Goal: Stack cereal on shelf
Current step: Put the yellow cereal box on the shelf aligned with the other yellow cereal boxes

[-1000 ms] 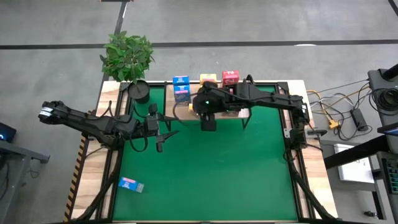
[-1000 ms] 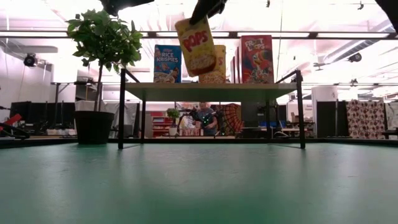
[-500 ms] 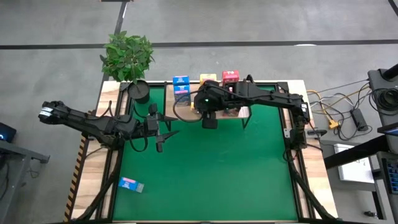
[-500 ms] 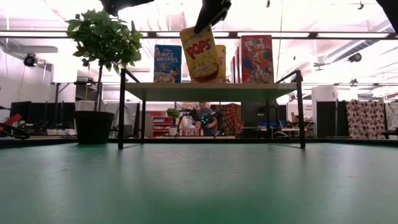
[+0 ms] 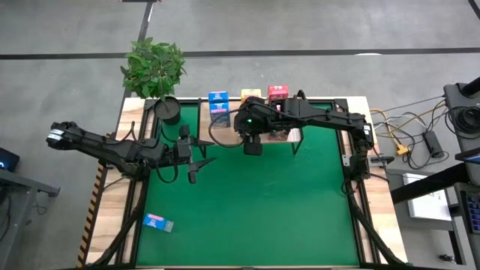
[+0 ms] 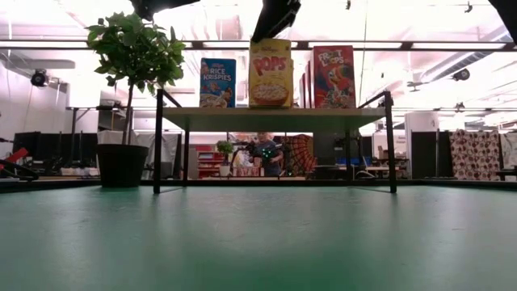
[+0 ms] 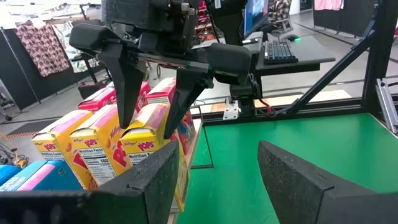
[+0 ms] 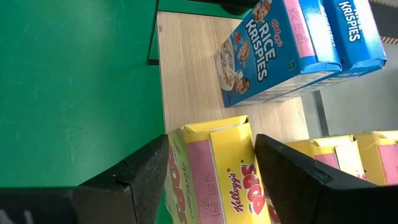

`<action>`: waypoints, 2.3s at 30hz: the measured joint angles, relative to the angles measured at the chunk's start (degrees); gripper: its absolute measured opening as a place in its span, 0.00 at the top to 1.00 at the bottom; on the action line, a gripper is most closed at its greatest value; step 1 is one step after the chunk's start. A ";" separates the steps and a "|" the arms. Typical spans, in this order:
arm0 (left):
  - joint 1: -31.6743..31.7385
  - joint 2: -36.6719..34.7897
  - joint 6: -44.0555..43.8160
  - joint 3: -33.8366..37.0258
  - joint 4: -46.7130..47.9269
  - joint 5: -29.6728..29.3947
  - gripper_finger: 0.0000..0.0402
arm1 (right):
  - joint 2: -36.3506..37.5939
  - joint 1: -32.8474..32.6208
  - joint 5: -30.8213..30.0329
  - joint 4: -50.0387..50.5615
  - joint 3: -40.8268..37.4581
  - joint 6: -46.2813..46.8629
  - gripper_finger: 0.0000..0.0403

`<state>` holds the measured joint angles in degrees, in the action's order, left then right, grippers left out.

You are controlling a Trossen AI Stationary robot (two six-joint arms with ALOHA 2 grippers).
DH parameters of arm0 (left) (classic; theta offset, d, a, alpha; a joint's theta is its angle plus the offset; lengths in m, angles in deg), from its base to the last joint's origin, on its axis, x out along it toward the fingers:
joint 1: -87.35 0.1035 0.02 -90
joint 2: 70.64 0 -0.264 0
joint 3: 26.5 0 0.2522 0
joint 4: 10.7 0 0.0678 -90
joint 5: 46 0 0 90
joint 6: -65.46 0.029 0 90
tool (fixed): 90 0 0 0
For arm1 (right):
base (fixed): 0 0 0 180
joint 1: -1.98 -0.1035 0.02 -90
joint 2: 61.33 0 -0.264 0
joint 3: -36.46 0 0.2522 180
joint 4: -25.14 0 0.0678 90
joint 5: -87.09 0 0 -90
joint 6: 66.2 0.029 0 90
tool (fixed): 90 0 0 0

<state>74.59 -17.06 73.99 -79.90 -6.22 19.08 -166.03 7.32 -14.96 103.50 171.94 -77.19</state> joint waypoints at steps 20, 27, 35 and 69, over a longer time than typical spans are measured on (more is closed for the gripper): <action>0.00 5.21 1.33 0.00 -5.71 -0.02 0.50 | 1.14 -4.80 -0.07 8.84 7.78 4.05 0.52; 1.63 9.66 3.63 0.00 -8.29 -0.02 0.50 | 3.66 -9.86 -0.02 10.32 1.61 7.24 0.69; 6.85 13.86 3.37 0.00 -8.28 -0.04 0.58 | 9.44 -12.94 -1.29 8.29 -10.27 12.60 0.90; 12.13 25.69 0.24 0.00 -15.38 0.00 1.00 | 40.33 -14.86 -4.51 -53.10 -70.11 -2.17 0.98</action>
<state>86.72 8.62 74.23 -79.90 -21.60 19.07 -125.70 -7.53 -19.47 50.40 101.82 -79.36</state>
